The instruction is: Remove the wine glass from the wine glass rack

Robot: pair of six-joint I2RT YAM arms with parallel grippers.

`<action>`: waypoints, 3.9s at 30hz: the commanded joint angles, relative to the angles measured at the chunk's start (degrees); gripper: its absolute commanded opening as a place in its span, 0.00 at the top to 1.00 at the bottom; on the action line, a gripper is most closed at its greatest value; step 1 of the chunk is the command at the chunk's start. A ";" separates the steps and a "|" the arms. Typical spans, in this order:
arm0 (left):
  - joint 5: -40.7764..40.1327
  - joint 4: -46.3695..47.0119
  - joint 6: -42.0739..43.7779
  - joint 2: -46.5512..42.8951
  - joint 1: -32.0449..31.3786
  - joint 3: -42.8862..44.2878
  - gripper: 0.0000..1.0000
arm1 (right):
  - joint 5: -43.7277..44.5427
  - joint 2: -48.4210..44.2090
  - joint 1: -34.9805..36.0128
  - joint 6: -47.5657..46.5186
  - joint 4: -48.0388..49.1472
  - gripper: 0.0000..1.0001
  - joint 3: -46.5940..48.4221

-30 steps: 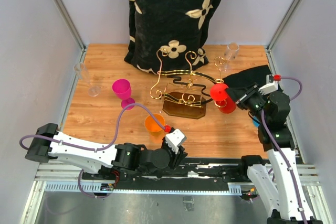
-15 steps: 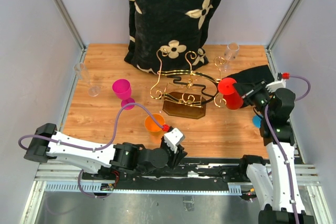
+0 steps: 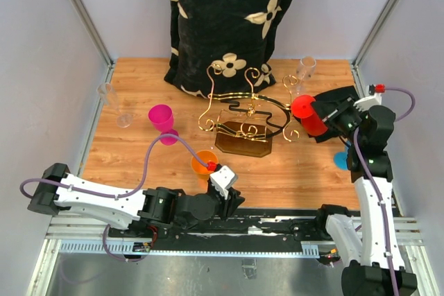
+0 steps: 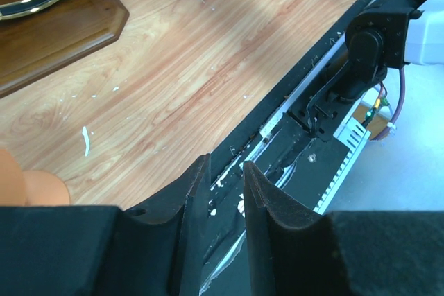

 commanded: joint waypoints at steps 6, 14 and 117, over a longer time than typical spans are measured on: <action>-3.16 0.03 -1.15 -4.17 -0.37 -3.04 0.69 | -0.88 -4.02 -1.32 -8.82 -3.82 0.99 8.55; -8.76 -4.62 -3.44 -6.62 -0.31 -1.53 0.78 | -3.67 -6.15 1.09 -22.97 -17.28 0.99 19.20; -25.53 -35.26 -9.12 -43.39 4.89 4.94 0.85 | 125.29 64.99 104.73 -125.97 95.83 0.99 -17.80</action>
